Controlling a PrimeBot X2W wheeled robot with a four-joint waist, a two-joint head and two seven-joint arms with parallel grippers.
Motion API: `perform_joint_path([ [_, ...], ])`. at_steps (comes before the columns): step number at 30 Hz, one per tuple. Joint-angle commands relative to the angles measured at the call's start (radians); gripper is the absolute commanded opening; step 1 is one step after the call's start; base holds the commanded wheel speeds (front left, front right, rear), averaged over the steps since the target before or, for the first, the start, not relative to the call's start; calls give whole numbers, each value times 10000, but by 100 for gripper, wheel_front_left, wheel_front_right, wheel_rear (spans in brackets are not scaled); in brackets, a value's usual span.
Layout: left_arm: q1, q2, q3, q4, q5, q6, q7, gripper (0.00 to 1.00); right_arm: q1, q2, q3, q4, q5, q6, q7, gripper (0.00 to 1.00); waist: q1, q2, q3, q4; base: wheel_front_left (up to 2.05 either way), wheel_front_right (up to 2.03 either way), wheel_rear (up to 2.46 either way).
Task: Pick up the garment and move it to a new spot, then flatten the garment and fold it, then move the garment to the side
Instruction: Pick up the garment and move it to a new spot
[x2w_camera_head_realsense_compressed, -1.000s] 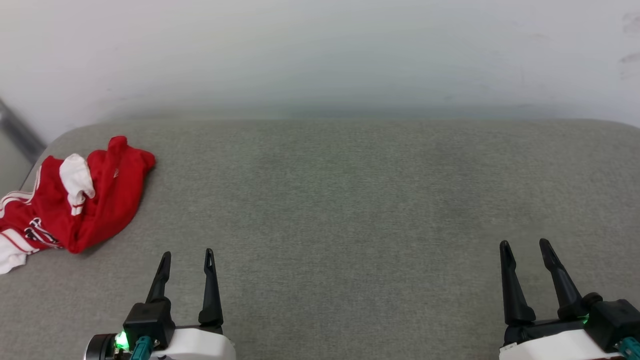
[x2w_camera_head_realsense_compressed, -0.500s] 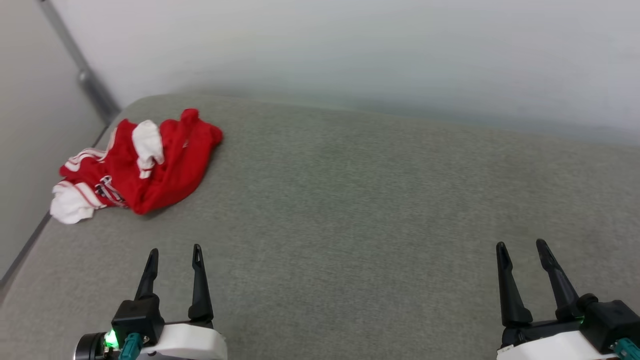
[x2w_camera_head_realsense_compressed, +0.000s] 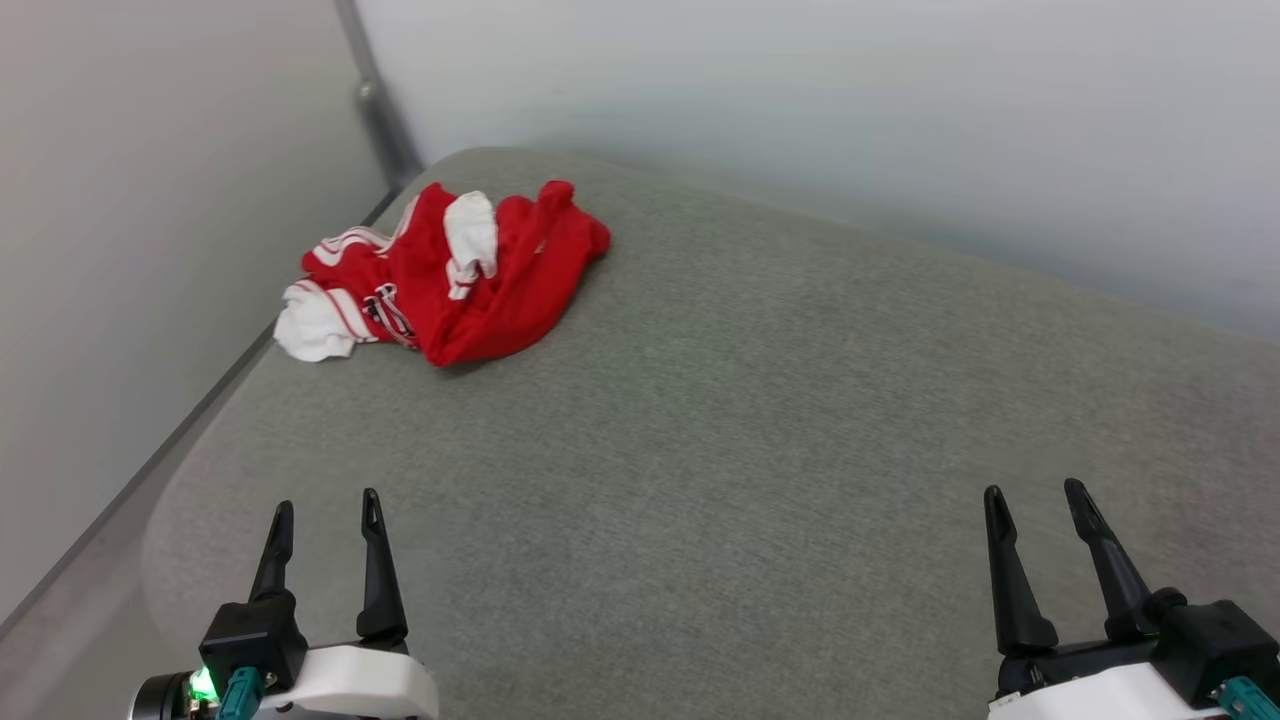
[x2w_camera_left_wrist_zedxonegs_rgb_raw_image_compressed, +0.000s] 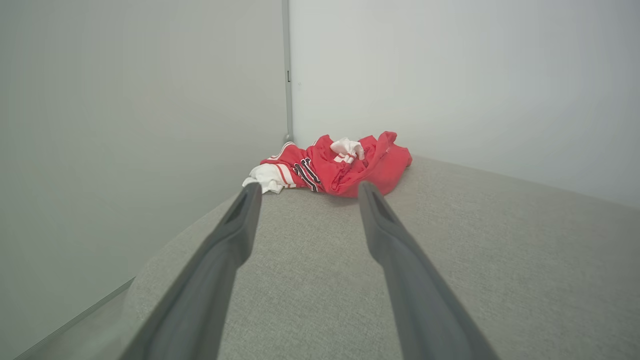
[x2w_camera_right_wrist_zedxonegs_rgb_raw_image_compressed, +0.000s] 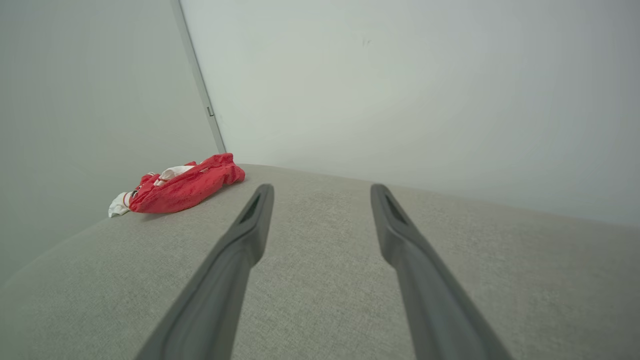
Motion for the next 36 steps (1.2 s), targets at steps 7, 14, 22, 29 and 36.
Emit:
perform_joint_path([
  [7, 111, -11, 194, 12, -77, 2, -28, 100, 2, 20, 46, 29, -48, -3, -19, 100, 0, 0, 29, 749, 0, 0, 0],
  [14, -524, -2, 664, 144, -99, -328, -28, 100, -122, 20, 80, 4, -167, -3, -19, 100, 0, 0, 209, 664, 0, 0, 0],
  [22, -2907, 675, 1965, 958, -384, -1377, -26, 100, -503, 19, -30, -163, -697, -3, -18, 100, 0, 0, 1034, 177, 0, 0, 0],
  [29, -5283, 1470, 2767, 1718, -729, -1993, -28, 100, -1110, 17, -276, -497, -1363, -3, -19, 100, 0, 0, 2436, -456, 0, 0, 0],
  [36, -7170, 2616, 3180, 2843, -1281, -2342, -28, 100, -1709, 16, -684, -943, -1868, -3, -19, 100, 0, 0, 3797, -1056, 0, 0, 0],
])
